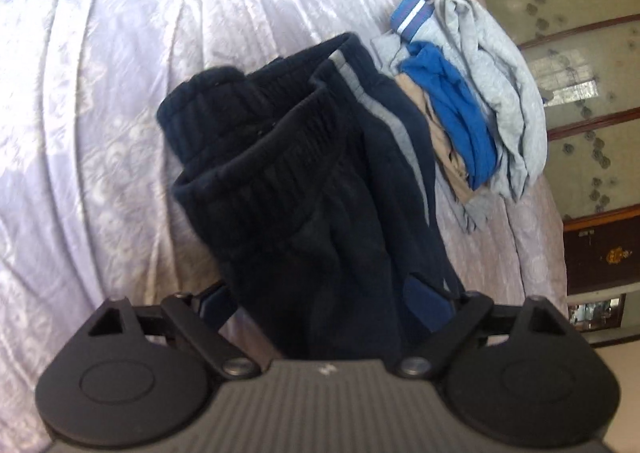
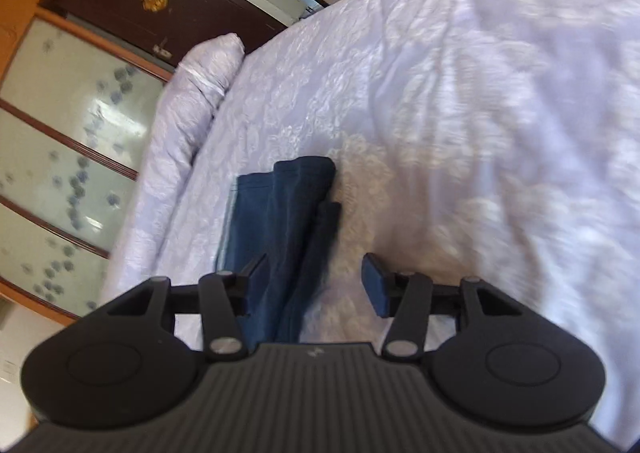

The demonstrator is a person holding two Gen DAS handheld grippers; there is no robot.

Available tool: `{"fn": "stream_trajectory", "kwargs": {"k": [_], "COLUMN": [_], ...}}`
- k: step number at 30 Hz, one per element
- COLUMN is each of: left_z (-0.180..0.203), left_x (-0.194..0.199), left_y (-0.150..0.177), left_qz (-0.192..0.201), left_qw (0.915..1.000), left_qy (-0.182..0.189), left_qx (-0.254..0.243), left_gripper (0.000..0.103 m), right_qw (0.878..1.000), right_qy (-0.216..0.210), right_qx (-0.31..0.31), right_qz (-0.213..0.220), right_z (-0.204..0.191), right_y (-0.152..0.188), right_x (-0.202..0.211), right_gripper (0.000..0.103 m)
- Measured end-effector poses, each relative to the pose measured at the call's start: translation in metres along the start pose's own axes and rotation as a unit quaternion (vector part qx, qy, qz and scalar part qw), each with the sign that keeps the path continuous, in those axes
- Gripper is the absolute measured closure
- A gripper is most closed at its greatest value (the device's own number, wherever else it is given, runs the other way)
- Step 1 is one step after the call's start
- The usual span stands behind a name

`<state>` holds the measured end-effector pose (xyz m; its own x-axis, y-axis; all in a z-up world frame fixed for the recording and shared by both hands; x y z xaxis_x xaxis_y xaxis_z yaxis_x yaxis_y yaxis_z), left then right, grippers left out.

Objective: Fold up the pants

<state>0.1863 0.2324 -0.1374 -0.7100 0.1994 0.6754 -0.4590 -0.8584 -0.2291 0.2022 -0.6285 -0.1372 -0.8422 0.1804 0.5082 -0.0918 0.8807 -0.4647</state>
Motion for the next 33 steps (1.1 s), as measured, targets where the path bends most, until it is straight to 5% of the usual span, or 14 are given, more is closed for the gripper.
{"fn": "stream_trajectory", "kwargs": {"k": [3,4,5,6,8,15,20,25,29,32,33], "left_z": [-0.001,-0.002,-0.004,-0.009,-0.013,0.019,0.016,-0.049,-0.105,-0.110,-0.109], "left_x": [-0.004,-0.004,-0.006,-0.007,-0.004,0.060,0.104,0.114,0.105,0.110,0.113], "left_y": [-0.006,-0.007,-0.007,-0.006,-0.007,-0.021,-0.013,0.017,0.039,0.035,0.033], "left_qz": [0.014,0.016,0.011,0.002,-0.003,0.007,-0.006,-0.046,-0.079,-0.088,-0.086], "left_qw": [0.9996,0.9992,0.9984,0.9984,0.9992,0.9998,0.9992,0.9986,0.9962,0.9952,0.9956], "left_qy": [-0.024,-0.035,-0.049,-0.052,-0.040,0.018,0.017,-0.008,-0.028,-0.005,-0.010], "left_qx": [-0.006,-0.014,-0.026,-0.024,0.005,-0.007,-0.035,-0.024,0.022,0.043,0.035], "left_gripper": [0.033,0.056,0.078,0.082,0.088,0.091,0.091,0.090,0.077,0.070,0.067], "right_qw": [0.999,0.999,0.999,0.998,0.991,0.990,0.984,0.992,0.994,0.994,0.990], "right_qy": [0.014,0.016,0.015,0.023,0.062,-0.009,-0.035,-0.001,0.096,0.072,0.099], "right_qx": [0.027,0.033,0.039,0.054,0.114,0.116,0.123,0.085,0.029,-0.048,-0.047], "right_qz": [0.015,0.014,0.003,-0.010,-0.006,0.076,0.126,0.097,0.053,0.074,0.092], "right_z": [-0.013,-0.019,-0.024,-0.029,-0.036,-0.065,-0.061,0.035,0.141,0.178,0.183], "right_y": [-0.005,-0.006,-0.003,0.001,0.005,-0.037,-0.057,-0.042,0.000,0.004,0.000], "right_x": [-0.020,-0.026,-0.033,-0.039,-0.037,0.077,0.178,0.227,0.243,0.265,0.274], "right_gripper": [0.049,0.049,0.056,0.090,0.094,0.095,0.095,0.094,0.080,0.084,0.080]}}
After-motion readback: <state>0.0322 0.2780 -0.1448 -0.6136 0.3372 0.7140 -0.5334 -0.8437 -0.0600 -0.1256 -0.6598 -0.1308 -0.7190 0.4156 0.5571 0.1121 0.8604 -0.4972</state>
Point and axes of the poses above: each gripper's, at about its wrist camera, not at the fingertips, and x roughly against the way its jaws point, z to its right, y to its underside, the point moved 10 cm from there along -x, roughly the way its jaws point, and after that the axes turned 4 degrees about z, right-handed, at the moved point
